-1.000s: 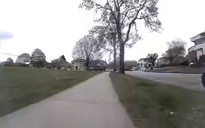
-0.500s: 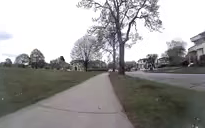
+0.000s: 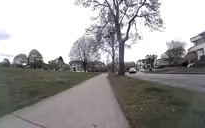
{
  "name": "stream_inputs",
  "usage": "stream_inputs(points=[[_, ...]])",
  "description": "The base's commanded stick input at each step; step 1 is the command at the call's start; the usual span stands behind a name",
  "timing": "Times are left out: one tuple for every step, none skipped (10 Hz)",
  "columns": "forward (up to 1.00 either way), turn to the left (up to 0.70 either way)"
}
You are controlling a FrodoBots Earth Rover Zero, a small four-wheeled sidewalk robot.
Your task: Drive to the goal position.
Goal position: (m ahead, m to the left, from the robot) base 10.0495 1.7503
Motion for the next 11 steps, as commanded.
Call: stream_inputs(points=[[0.00,0.00],[0.00,0.00],[0.03,0.00],[0.85,0.00],[0.85,0.00],[0.85,0.00],[0.85,0.00],[0.85,0.00],[0.85,0.00],[0.85,0.00],[0.85,0.00]])
